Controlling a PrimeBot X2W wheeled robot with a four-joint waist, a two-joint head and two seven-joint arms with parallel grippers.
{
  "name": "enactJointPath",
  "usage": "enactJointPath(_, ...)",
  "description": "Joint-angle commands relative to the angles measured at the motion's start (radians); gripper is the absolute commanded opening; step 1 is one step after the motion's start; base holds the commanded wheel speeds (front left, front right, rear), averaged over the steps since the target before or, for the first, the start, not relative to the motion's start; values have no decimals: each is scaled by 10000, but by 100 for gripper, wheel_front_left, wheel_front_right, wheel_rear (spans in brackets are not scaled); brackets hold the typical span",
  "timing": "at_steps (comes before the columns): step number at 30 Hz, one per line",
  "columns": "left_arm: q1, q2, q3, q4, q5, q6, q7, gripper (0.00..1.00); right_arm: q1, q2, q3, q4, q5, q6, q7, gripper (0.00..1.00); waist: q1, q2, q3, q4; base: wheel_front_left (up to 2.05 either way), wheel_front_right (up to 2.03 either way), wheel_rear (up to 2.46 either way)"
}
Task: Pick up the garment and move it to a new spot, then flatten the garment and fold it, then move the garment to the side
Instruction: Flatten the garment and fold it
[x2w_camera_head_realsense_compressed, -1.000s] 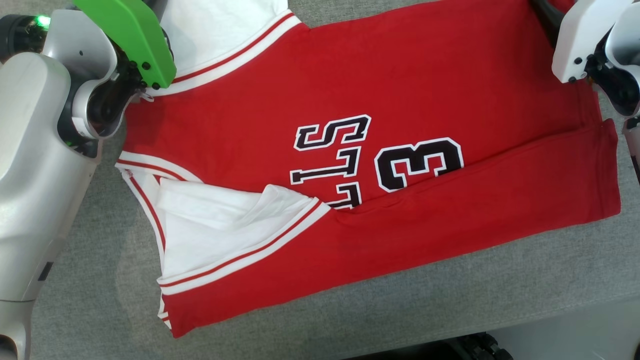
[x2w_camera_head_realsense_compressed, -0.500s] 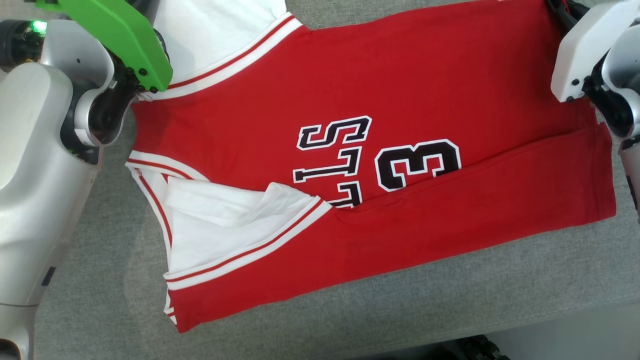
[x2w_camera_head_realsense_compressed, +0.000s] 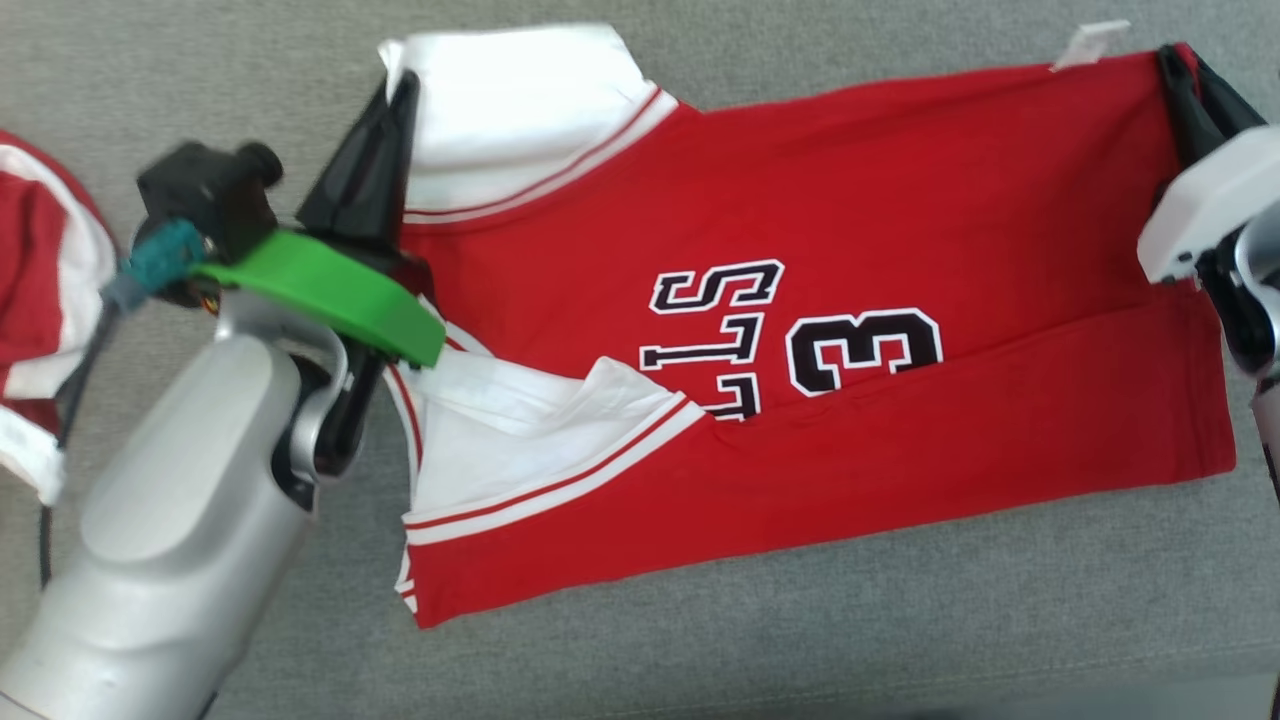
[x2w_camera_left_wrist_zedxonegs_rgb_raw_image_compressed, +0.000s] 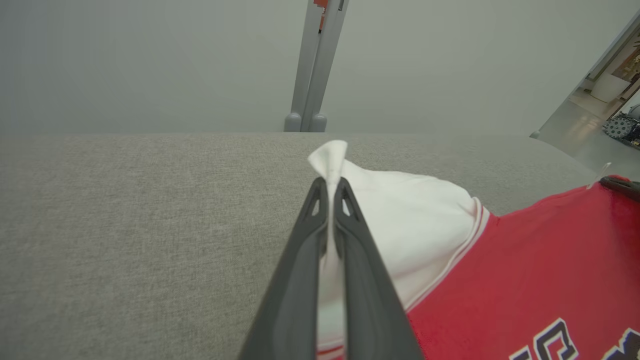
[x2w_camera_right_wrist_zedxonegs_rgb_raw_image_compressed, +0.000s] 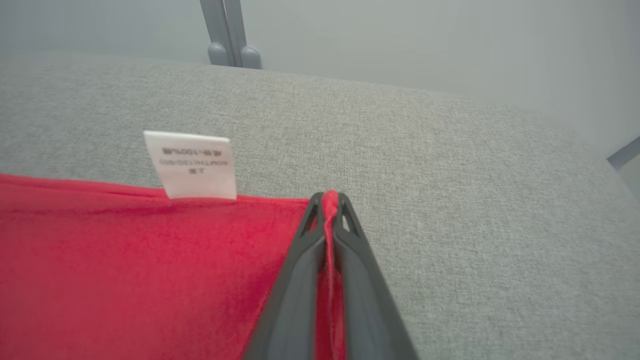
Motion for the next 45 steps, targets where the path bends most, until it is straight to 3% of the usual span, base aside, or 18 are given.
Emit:
enactJointPath(1,328,-42,-4,-148,139,-58,-229,0,333,-14,-169,99,-190,-21,-374,0,0,-1,-643,509,0,0,0)
enactJointPath(10,2386,-260,138,-1190,1123,-391,-614,0,1589,352,-819,382,-1117,-20,-2295,0,0,-1,-1396,765,0,0,0)
enactJointPath(22,4198,-725,98,-704,1539,-785,-612,0,2972,111,-847,484,-1983,-20,-1945,0,0,-1,-2031,918,0,0,0)
enactJointPath(23,4277,-770,72,-613,1492,-788,-613,0,3100,92,-879,451,-2030,-20,-1895,32,0,-1,-2060,922,0,0,0)
enactJointPath(24,4346,-794,12,-501,1488,-824,-612,0,3246,132,-996,401,-2028,-21,-1870,100,0,-1,-2100,921,0,0,0)
enactJointPath(25,4402,-818,-25,-409,1509,-848,-612,0,3384,168,-1099,303,-2048,-21,-1840,100,0,-1,-2138,924,0,0,0)
enactJointPath(26,4466,-863,-46,-349,1476,-854,-612,14,3516,200,-1168,253,-2047,-20,-1781,100,0,-1,-2177,925,0,0,0)
enactJointPath(27,4532,-900,-77,-288,1464,-858,-612,45,3675,233,-1233,114,-2062,-20,-1752,100,0,-1,-2222,922,0,0,0)
enactJointPath(28,4589,-924,-106,-241,1466,-857,-612,53,3782,255,-1343,-1,-2082,-20,-1754,100,0,-1,-2259,915,0,0,0)
enactJointPath(29,4679,-959,-127,-165,1427,-833,-612,85,3955,272,-1465,-179,-2095,-20,-1787,100,0,-1,-2301,912,0,0,0)
enactJointPath(30,4739,-961,-169,-110,1425,-842,-613,98,4104,301,-1603,-350,-2086,-20,-1870,100,0,-1,-2336,913,0,0,0)
enactJointPath(36,5233,-1054,203,-176,1356,-691,-613,100,5300,860,-2780,-1675,-1994,-20,-1805,100,0,-1,-2661,940,0,0,0)
enactJointPath(40,5726,-1254,1429,-851,1676,-583,-606,100,6029,1459,-3345,-2597,-1874,-20,-1558,100,0,-1,-2906,950,0,0,0)
enactJointPath(45,6244,-1700,3128,-1517,2501,-810,-603,100,6506,2265,-3495,-3368,-1494,-20,-1141,100,0,-1,-3208,900,0,0,0)
